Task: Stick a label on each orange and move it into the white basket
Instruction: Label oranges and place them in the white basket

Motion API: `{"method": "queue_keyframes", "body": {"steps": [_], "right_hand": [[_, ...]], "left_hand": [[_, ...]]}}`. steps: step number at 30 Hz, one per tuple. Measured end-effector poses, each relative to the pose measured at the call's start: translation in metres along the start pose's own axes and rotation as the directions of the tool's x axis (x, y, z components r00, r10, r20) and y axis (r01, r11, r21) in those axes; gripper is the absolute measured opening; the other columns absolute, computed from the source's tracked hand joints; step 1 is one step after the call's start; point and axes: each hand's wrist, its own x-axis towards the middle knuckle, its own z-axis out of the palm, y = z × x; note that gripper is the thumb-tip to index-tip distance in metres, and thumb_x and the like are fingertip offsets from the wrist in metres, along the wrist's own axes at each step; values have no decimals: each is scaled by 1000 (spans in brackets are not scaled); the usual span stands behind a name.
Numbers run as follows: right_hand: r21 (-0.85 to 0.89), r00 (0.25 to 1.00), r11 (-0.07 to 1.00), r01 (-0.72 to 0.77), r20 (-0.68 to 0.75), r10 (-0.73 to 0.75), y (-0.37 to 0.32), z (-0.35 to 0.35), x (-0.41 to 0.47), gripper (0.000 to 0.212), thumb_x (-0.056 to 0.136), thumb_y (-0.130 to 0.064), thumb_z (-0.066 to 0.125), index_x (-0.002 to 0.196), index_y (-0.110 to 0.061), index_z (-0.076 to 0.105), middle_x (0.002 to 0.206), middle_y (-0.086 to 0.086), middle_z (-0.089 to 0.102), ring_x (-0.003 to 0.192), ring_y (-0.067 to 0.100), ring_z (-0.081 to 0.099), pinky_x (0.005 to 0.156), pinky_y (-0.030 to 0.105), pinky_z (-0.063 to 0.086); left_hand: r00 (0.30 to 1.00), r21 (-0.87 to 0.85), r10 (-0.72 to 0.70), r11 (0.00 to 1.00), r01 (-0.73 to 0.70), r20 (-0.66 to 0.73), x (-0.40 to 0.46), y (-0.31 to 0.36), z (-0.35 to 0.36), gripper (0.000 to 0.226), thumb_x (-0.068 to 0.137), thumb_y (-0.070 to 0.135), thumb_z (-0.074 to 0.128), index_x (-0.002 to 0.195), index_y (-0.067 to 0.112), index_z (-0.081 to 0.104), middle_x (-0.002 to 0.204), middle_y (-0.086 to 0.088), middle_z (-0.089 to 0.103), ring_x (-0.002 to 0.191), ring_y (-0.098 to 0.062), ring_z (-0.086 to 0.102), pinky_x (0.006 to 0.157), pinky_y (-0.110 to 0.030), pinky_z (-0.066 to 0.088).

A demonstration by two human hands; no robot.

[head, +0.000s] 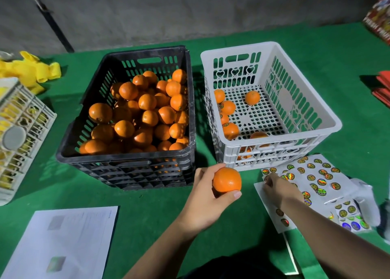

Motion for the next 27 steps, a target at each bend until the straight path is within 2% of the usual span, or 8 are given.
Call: {"method": "queue_keyframes", "body": {"steps": [4, 8, 11, 14, 17, 21, 24, 27], "right_hand": [[-4, 999, 1000, 8, -45, -8, 3, 4, -2, 16, 105, -34, 36, 99, -31, 51, 81, -5, 60, 70, 17, 59, 57, 29, 40], [264, 997, 964, 32, -74, -13, 17, 5, -1, 6, 106, -34, 49, 105, -35, 55, 93, 0, 71, 80, 25, 66, 66, 33, 47], [591, 992, 803, 78, -127, -2, 18, 0, -3, 14, 105, -21, 55, 94, -24, 63, 94, 10, 73, 78, 20, 65, 66, 31, 48], [734, 979, 671, 99, -191, 64, 14, -15, -12, 16, 103, -15, 60, 89, -19, 68, 92, 20, 72, 67, 21, 58, 58, 31, 43], [652, 927, 713, 260, -375, 4, 5, -34, -34, 15, 102, -12, 62, 93, -23, 68, 90, 9, 74, 75, 22, 64, 64, 25, 48], [602, 790, 550, 579, -582, -195, -41, -60, -90, 7, 101, -24, 65, 99, -29, 70, 95, -12, 71, 85, 12, 65, 72, 10, 46], [327, 561, 488, 809, -677, -477, -68, -70, -123, 13, 99, -27, 63, 107, -22, 71, 105, -17, 65, 97, 9, 64, 83, 16, 47], [194, 512, 510, 838, -604, -611, -75, -75, -133, 18, 98, -22, 66, 113, -14, 74, 106, -5, 59, 99, 18, 61, 81, 34, 52]], "left_hand": [[1000, 5, 0, 1000, 0, -7, 1, -1, 0, 73, 75, 63, 79, 138, 57, 44, 124, 31, 34, 105, 16, 53, 83, 1, 44], [1000, 0, -8, 1000, 8, -6, 1, 0, -1, 71, 74, 62, 80, 137, 58, 45, 121, 35, 33, 105, 17, 53, 83, 1, 44], [1000, -4, -14, 1000, 14, -1, 0, 1, -1, 69, 75, 62, 80, 135, 60, 45, 121, 35, 33, 104, 18, 53, 81, 2, 43], [1000, -12, -20, 1000, 20, 7, -1, 3, 0, 67, 78, 57, 81, 135, 59, 45, 119, 36, 33, 104, 19, 52, 81, 3, 43], [999, -18, -25, 1000, 25, 21, -1, 6, 1, 65, 81, 50, 83, 133, 60, 45, 121, 37, 34, 103, 19, 53, 80, 2, 43], [999, 1, -31, 1000, 31, 35, -4, 15, 4, 65, 82, 46, 86, 132, 59, 47, 133, 27, 46, 104, 16, 57, 77, -3, 48], [999, 52, -13, 999, 11, 34, -6, 23, 6, 66, 78, 45, 88, 130, 58, 48, 123, 21, 63, 105, 9, 63, 84, -9, 48], [999, 81, 22, 996, -24, 28, -9, 29, 5, 70, 78, 42, 87, 134, 55, 47, 123, 20, 67, 112, 2, 64, 99, -25, 52]]}}
